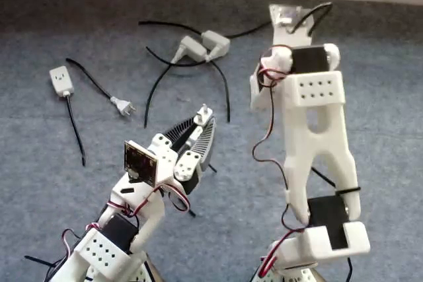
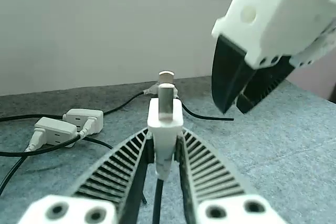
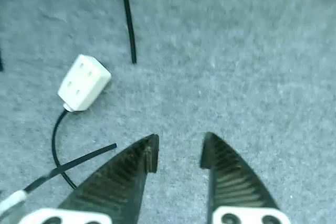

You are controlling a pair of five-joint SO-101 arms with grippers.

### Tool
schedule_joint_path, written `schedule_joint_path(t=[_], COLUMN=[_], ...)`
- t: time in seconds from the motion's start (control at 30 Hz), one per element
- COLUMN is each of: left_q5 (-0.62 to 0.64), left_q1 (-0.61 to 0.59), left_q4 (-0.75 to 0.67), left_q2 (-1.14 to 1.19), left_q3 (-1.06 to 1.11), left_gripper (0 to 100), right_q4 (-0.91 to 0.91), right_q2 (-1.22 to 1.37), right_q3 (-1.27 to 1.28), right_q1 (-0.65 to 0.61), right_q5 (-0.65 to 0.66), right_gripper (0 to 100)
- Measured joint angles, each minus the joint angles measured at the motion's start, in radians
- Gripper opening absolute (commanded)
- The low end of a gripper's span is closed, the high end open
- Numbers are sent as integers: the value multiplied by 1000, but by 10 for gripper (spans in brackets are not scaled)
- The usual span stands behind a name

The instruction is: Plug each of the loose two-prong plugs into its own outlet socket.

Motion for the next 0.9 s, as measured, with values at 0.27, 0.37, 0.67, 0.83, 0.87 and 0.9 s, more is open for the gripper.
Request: schedule_joint_path(t=[0.27, 0.37, 0.67, 0.83, 0.87, 0.9], left_q5=[0, 0, 0, 0, 0, 0], left_q1=[3, 5, 23, 94, 98, 101], left_q4=[0, 0, -83, -86, -86, -86], left_q2=[0, 0, -8, -8, -8, -8], left_q3=[0, 0, 0, 0, 0, 0], left_gripper=[5, 5, 6, 6, 6, 6], right_q4=[2, 2, 3, -5, -14, -38], right_q2=[-236, -305, -345, -350, -350, -350], right_q3=[-138, -143, -143, -55, -17, 21], right_q1=[-161, -265, -482, -520, -522, -522], right_q5=[0, 43, 115, 147, 152, 155], right_gripper=[6, 6, 6, 6, 6, 6])
